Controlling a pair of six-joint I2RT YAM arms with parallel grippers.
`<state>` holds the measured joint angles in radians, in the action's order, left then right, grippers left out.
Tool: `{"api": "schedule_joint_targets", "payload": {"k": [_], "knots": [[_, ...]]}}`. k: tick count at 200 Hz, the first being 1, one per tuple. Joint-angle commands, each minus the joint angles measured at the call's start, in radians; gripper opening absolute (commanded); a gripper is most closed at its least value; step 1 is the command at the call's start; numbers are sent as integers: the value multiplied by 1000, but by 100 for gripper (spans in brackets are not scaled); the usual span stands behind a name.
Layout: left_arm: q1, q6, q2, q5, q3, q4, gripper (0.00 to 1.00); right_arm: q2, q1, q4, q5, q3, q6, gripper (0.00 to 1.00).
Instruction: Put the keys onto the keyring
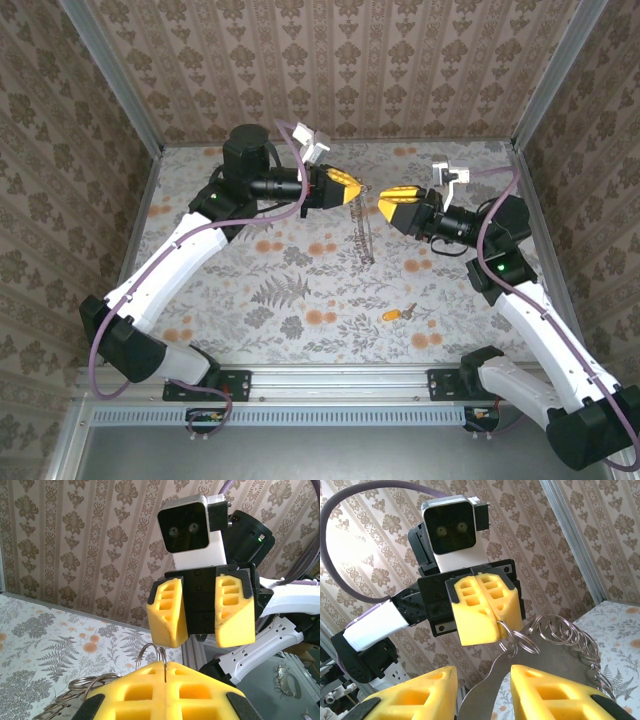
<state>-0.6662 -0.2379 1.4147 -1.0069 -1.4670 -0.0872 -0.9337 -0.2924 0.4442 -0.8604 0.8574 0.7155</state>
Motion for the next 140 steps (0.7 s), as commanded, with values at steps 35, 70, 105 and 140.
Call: {"api": "schedule_joint_targets", "payload": {"k": [35, 70, 105, 140], "knots": [[7, 24, 1, -39, -55, -16, 0, -47, -19, 50, -13, 53, 25, 33], [7, 20, 5, -50, -59, -16, 0, -78, -20, 67, -10, 78, 27, 33], [5, 17, 13, -55, -64, -15, 0, -105, -27, 73, -17, 102, 27, 31], [5, 17, 20, -58, -70, -16, 0, -120, -36, 75, -25, 106, 24, 30]]}}
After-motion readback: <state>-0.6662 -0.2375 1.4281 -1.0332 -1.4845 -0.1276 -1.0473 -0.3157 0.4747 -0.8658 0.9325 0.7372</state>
